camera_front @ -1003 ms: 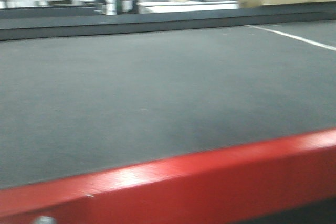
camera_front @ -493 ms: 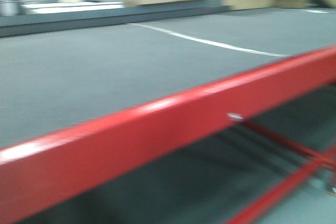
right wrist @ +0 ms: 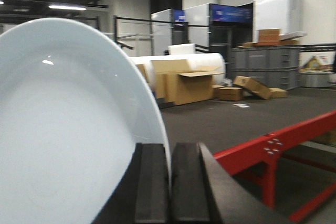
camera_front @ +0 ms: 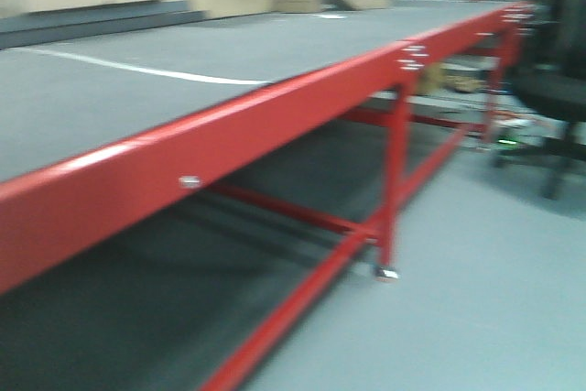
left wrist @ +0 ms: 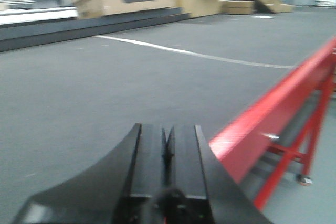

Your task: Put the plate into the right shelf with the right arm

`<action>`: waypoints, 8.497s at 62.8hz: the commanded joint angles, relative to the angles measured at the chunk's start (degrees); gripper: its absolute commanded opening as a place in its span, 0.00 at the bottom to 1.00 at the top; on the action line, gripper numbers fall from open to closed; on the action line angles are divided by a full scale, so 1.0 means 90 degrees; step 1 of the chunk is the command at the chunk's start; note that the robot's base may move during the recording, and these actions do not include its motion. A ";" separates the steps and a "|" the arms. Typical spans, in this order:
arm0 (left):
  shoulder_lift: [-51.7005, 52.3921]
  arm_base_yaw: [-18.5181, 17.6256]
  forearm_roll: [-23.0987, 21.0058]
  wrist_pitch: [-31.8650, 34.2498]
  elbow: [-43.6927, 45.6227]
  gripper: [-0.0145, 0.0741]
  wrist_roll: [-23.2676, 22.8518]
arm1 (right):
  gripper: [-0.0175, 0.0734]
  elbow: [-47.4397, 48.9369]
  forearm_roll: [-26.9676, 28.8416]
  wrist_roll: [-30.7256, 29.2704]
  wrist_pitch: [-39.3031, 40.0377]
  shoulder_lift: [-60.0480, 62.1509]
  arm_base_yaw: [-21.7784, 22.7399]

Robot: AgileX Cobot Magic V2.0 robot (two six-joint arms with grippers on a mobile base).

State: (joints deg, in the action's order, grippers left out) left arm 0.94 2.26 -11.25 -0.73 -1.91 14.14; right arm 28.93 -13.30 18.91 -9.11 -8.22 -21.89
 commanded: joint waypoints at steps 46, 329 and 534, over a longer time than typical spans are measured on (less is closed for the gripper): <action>0.0070 -0.0038 -0.0014 0.0567 -0.0050 0.11 -0.0016 | 0.25 0.0192 -0.0087 -0.0041 0.0634 -0.0087 0.0033; 0.0072 -0.0136 -0.0014 0.0552 -0.0050 0.11 -0.0016 | 0.25 0.0182 -0.0087 -0.0041 0.0633 -0.0108 0.0028; 0.0072 -0.0136 -0.0014 0.0552 -0.0050 0.11 -0.0016 | 0.43 0.6481 -0.0687 -0.0538 -0.1390 -0.8583 -0.0850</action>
State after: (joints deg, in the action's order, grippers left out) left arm 0.94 1.40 -11.25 -0.71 -1.91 14.14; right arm 84.75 -18.14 14.44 -25.49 -88.07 -29.70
